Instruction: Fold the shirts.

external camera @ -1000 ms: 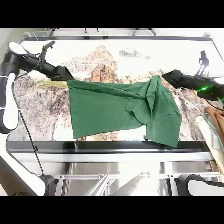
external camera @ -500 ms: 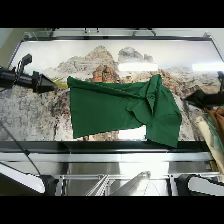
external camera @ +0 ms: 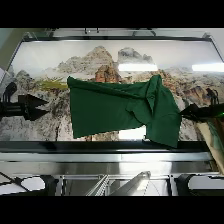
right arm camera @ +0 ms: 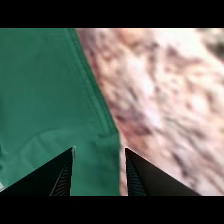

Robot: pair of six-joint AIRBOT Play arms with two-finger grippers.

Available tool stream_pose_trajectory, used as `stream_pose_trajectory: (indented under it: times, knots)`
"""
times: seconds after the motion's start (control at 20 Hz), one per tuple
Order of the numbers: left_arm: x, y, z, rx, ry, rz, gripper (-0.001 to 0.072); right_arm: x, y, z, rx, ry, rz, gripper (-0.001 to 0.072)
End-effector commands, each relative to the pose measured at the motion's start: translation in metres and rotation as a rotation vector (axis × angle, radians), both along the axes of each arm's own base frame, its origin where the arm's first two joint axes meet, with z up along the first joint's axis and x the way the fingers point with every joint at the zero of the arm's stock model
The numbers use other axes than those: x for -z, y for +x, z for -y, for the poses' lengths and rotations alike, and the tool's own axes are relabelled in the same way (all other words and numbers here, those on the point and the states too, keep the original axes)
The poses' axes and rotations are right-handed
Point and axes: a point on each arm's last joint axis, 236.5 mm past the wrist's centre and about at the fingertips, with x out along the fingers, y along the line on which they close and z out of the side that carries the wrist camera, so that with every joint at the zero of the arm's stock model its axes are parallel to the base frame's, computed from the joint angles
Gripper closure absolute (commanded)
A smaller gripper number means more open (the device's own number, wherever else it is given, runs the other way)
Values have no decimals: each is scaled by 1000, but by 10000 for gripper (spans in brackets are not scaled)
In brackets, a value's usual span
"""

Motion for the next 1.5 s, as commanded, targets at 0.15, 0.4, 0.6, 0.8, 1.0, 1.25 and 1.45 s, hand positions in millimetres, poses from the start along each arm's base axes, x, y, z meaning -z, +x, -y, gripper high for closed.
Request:
stream_pose_trajectory:
  times: [0.15,0.4,0.6,0.8,1.0,1.25,1.45]
  knots:
    - [8,-17,-16,-155,40,-9,-9,10,20,-24,12,134,57,329]
    - [64,-29,-7,-172,154,-109,-6,16,22,-45,-51,155,62,687]
    - [95,-37,14,-59,314,-154,49,4,26,-54,-51,207,86,687]
    - [110,-40,49,63,412,-156,49,-8,29,-63,-58,265,117,687]
    - [121,-38,82,138,415,-164,50,-19,34,-69,-59,311,151,687]
    - [147,-66,114,296,305,-349,178,-33,35,-73,-66,339,174,687]
    - [126,-58,151,414,168,-312,432,-49,36,-76,-77,349,204,687]
